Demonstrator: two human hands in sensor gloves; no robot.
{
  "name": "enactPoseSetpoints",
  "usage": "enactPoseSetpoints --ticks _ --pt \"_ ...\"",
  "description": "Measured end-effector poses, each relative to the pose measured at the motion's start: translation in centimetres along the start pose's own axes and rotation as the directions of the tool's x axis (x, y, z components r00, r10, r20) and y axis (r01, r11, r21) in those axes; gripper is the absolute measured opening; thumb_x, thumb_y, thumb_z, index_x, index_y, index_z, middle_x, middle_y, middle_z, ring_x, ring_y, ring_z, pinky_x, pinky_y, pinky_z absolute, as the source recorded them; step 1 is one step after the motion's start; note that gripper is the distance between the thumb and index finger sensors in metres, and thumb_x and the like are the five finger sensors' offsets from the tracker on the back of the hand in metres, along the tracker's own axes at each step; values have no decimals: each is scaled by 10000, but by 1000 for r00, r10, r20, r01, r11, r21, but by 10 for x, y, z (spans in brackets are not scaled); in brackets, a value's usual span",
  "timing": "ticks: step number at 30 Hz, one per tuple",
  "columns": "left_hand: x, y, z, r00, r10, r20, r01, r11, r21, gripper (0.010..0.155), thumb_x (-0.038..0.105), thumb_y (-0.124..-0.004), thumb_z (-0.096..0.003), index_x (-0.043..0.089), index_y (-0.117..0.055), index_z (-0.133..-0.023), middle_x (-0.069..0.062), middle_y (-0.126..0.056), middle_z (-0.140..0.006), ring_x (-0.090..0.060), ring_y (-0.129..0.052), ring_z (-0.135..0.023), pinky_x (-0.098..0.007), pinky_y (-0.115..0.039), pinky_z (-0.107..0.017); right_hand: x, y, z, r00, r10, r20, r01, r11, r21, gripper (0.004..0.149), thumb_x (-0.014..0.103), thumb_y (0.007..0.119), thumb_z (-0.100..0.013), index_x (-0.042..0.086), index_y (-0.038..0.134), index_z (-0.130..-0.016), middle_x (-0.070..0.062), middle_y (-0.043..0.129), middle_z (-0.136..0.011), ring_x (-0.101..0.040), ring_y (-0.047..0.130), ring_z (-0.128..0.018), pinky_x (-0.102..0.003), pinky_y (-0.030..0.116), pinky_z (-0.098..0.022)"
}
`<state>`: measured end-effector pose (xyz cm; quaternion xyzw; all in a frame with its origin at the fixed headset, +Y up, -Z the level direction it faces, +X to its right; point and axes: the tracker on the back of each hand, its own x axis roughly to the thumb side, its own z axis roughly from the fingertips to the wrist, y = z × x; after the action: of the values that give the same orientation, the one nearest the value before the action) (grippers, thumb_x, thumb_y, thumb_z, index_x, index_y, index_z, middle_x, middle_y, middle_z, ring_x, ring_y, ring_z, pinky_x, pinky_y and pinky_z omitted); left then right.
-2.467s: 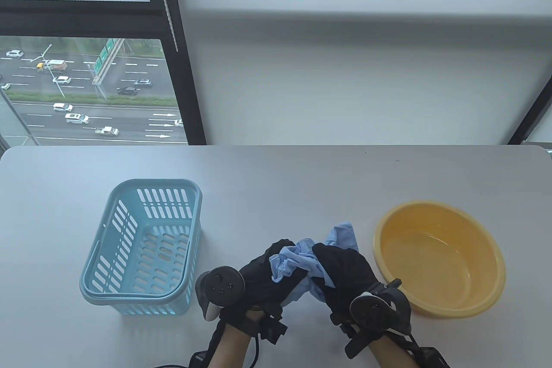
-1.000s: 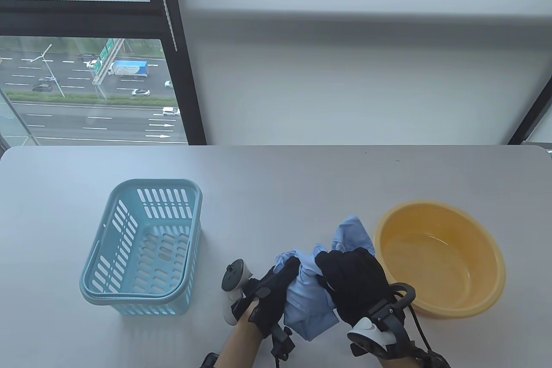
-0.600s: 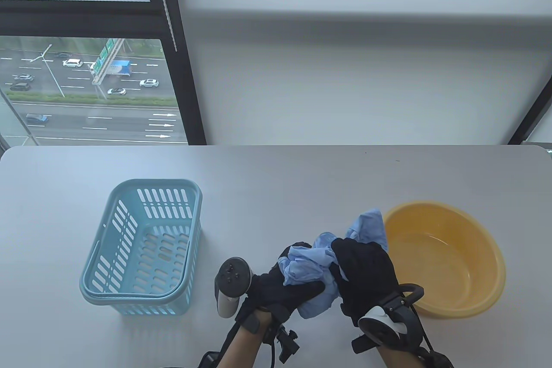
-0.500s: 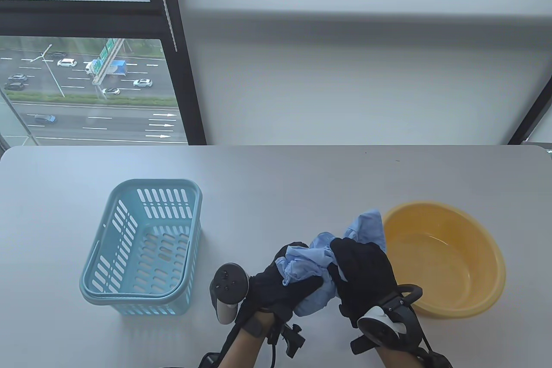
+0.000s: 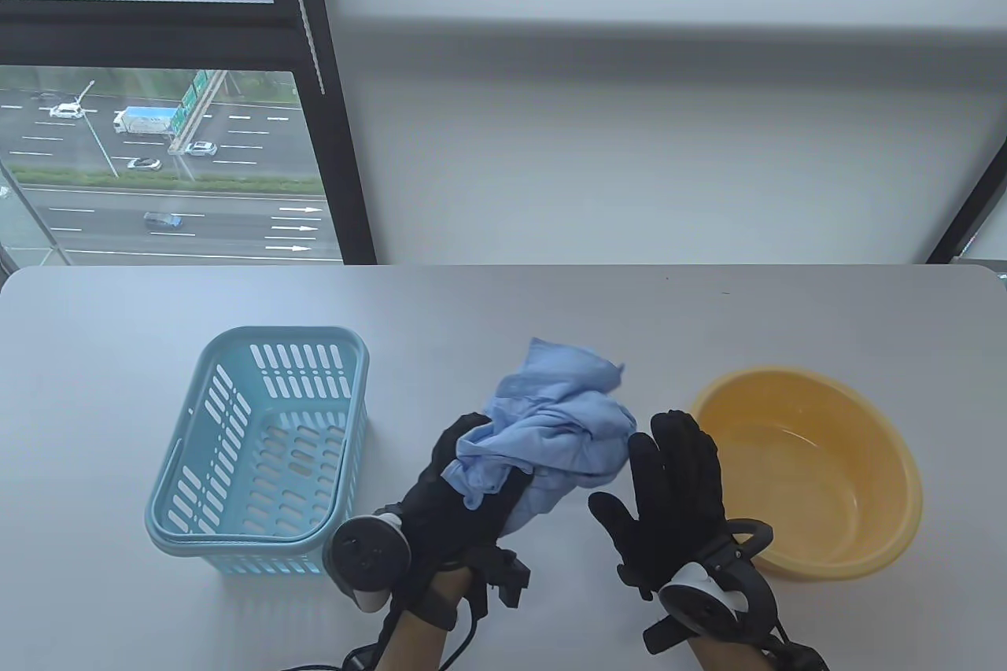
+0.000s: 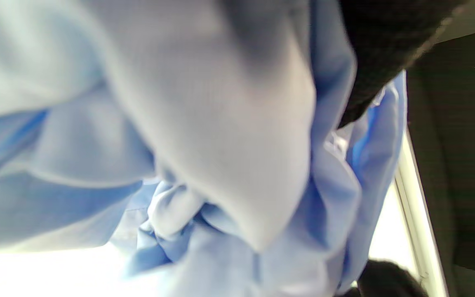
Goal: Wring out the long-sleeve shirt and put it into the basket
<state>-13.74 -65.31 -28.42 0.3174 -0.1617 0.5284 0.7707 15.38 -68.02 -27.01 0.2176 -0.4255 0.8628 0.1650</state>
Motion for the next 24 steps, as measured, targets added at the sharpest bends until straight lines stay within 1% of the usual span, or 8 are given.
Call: enactPoseSetpoints --ticks 3,7,10,13,14,18,20,24 --pt "17 35 -2 984 -170 54 159 971 176 733 514 -990 -513 184 -607 -1043 -33 -894 -854 -260 -1006 -632 -485 -832 -530 0 6 2 1000 16 6 -16 999 37 767 672 538 -630 261 174 -1166 -130 216 -1214 -468 465 -1041 -612 403 -767" --pt "34 72 2 923 -385 5 354 853 383 732 493 -957 -544 183 -552 -1068 -49 -845 -899 -289 -959 -687 -513 -782 -570 3 11 3 999 28 22 -29 997 69 764 673 539 -632 261 187 -1171 -126 241 -1214 -459 479 -1039 -611 407 -767" --pt "40 88 8 819 -557 -142 553 696 458 738 469 -949 -555 165 -530 -1081 -81 -819 -920 -330 -926 -707 -543 -743 -582 4 12 3 999 33 25 -35 996 80 759 667 550 -634 261 199 -1172 -123 260 -1214 -456 487 -1036 -611 410 -766" --pt "36 90 7 574 -754 -319 800 432 417 743 490 -940 -547 164 -547 -1085 -89 -831 -923 -337 -936 -705 -549 -747 -579 5 12 3 999 34 27 -36 995 92 756 663 556 -635 260 212 -1174 -121 273 -1213 -453 490 -1036 -610 410 -767" --pt "32 91 5 541 -761 -358 832 425 355 758 502 -924 -553 162 -523 -1100 -107 -802 -957 -354 -912 -741 -563 -725 -601 6 13 3 999 36 29 -38 995 95 753 661 559 -635 262 215 -1173 -121 277 -1213 -450 494 -1037 -611 411 -766" --pt "3 93 -3 541 -698 -470 810 582 69 845 540 -867 -587 92 -414 -1142 -237 -487 -1146 -549 -561 -970 -689 -434 -695 8 13 2 998 45 39 -49 993 107 746 658 566 -635 264 235 -1175 -116 301 -1212 -447 502 -1035 -611 416 -766" --pt "-1 91 -3 556 -692 -460 800 595 70 836 531 -849 -597 86 -399 -1142 -246 -405 -1166 -554 -453 -1002 -695 -345 -701 8 13 2 998 48 43 -53 992 111 741 656 569 -635 263 249 -1175 -117 305 -1213 -444 502 -1036 -611 414 -766" --pt "11 80 -3 557 -727 -402 816 570 98 777 537 -858 -588 103 -511 -1130 -234 -511 -1147 -543 -507 -984 -691 -327 -700 9 13 1 996 68 52 -74 989 131 725 652 576 -634 264 291 -1176 -113 345 -1209 -439 502 -1039 -611 416 -766"
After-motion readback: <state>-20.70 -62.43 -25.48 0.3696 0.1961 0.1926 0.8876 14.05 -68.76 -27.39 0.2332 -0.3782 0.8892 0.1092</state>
